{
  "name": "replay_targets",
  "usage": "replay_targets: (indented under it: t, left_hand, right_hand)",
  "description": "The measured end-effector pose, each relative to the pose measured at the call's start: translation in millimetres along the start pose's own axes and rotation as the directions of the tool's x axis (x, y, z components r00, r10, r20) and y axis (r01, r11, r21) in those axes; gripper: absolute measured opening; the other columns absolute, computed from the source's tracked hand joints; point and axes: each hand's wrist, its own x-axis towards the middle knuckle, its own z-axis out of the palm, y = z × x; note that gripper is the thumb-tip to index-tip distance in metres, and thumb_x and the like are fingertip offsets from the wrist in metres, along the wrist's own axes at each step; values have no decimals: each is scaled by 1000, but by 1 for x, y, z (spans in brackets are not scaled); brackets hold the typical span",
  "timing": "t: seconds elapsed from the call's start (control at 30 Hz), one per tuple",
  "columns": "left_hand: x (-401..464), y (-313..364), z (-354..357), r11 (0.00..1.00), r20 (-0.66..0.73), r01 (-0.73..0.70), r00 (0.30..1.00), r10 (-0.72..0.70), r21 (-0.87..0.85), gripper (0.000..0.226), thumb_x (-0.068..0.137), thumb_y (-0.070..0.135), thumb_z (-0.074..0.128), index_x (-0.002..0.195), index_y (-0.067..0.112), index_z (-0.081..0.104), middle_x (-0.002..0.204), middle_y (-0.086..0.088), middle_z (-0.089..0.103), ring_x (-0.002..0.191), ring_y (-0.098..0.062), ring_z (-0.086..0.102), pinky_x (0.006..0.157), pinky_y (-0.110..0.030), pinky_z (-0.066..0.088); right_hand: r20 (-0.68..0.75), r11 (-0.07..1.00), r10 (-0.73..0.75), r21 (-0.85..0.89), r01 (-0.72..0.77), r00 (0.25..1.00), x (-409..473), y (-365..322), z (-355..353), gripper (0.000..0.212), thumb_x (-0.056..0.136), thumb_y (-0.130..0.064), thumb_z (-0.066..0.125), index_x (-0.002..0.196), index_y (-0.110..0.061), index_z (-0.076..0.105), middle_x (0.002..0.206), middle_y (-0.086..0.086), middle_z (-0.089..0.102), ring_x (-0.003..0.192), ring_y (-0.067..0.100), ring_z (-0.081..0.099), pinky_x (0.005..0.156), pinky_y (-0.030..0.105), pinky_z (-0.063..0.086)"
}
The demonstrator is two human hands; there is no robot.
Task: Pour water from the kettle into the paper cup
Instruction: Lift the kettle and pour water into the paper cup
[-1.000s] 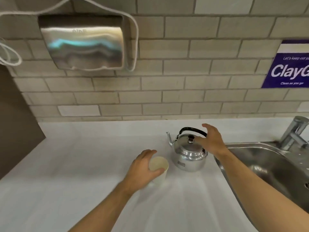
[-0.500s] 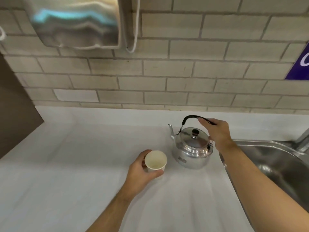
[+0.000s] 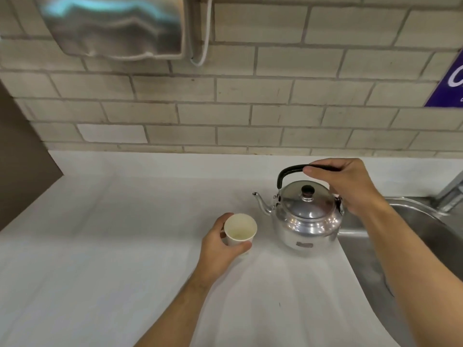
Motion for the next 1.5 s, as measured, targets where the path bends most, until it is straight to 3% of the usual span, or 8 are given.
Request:
replay_targets:
  t: [0.13, 0.23, 0.47, 0.53, 0.93, 1.5]
  left_hand:
    - [-1, 1, 0, 1000, 4, -6, 1000, 6, 7, 67, 59, 19, 90, 104, 55, 57, 104, 17, 69, 94, 0, 65, 75, -18, 55]
    - [-3, 2, 0, 1000, 6, -2, 1000, 2, 4, 68, 59, 19, 90, 100, 60, 56, 105, 16, 69, 94, 1, 64, 71, -16, 54]
    - [-5, 5, 1, 1000, 11, -4, 1000, 4, -3, 69, 59, 16, 90, 98, 62, 57, 96, 26, 68, 90, 5, 63, 65, -11, 51]
    - [-5, 6, 1, 1000, 8, 2, 1000, -2, -9, 68, 59, 15, 90, 99, 59, 58, 97, 21, 70, 89, 5, 63, 63, -11, 51]
    - [-3, 4, 0, 1000, 5, 15, 1000, -15, -3, 67, 56, 19, 91, 106, 50, 58, 105, 15, 69, 89, 6, 63, 65, -12, 52]
    - [0, 0, -1, 999, 10, 31, 999, -31, 18, 62, 56, 21, 91, 108, 38, 61, 104, 15, 70, 88, 3, 64, 66, -13, 53]
  right_hand:
    - [125, 995, -1, -103, 14, 992, -7, -9, -5, 31, 56, -34, 97, 85, -29, 88, 87, -7, 86, 72, -1, 77, 63, 8, 54]
    - [179, 988, 2, -155, 26, 984, -11, -13, -5, 33, 57, -34, 97, 88, -26, 88, 90, -3, 86, 82, 9, 81, 76, 17, 60]
    - [255, 976, 5, -212, 50, 967, -18, -29, 6, 21, 66, -19, 95, 84, -27, 88, 85, -5, 86, 78, 3, 79, 69, 9, 54]
    - [269, 972, 5, -229, 59, 963, -18, -34, 9, 21, 67, -17, 95, 85, -27, 88, 84, -5, 86, 77, 2, 79, 68, 9, 54]
    - [308, 949, 3, -300, 94, 951, -17, -44, 11, 21, 69, -20, 95, 86, -30, 88, 87, -9, 85, 83, 4, 79, 74, 12, 58]
    - [319, 936, 2, -334, 110, 948, -14, -49, 7, 20, 69, -23, 96, 84, -35, 87, 84, -10, 85, 78, 1, 79, 69, 8, 54]
